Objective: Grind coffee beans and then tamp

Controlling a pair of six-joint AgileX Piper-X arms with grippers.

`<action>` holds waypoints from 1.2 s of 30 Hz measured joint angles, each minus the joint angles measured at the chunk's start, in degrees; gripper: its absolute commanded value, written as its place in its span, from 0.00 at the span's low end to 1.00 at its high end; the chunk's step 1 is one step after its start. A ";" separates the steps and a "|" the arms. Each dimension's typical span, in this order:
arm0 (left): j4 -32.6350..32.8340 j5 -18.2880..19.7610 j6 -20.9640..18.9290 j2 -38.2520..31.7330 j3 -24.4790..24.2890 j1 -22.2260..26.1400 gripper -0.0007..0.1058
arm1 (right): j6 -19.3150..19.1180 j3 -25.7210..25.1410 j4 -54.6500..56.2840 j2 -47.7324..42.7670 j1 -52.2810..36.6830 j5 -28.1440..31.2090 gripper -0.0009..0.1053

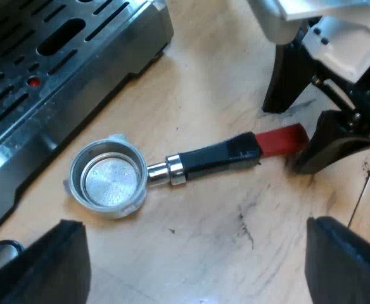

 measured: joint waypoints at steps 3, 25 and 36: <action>0.00 0.00 -0.30 0.00 0.00 0.00 0.67 | 0.03 -1.35 4.37 -2.78 0.00 0.00 0.67; -0.12 0.00 -0.32 0.00 -0.12 0.00 0.67 | -8.44 -3.34 -0.21 -27.92 0.00 1.64 0.66; -0.35 0.00 -1.17 0.00 -0.12 0.00 0.67 | -13.21 2.74 -20.25 -27.92 0.00 1.21 0.66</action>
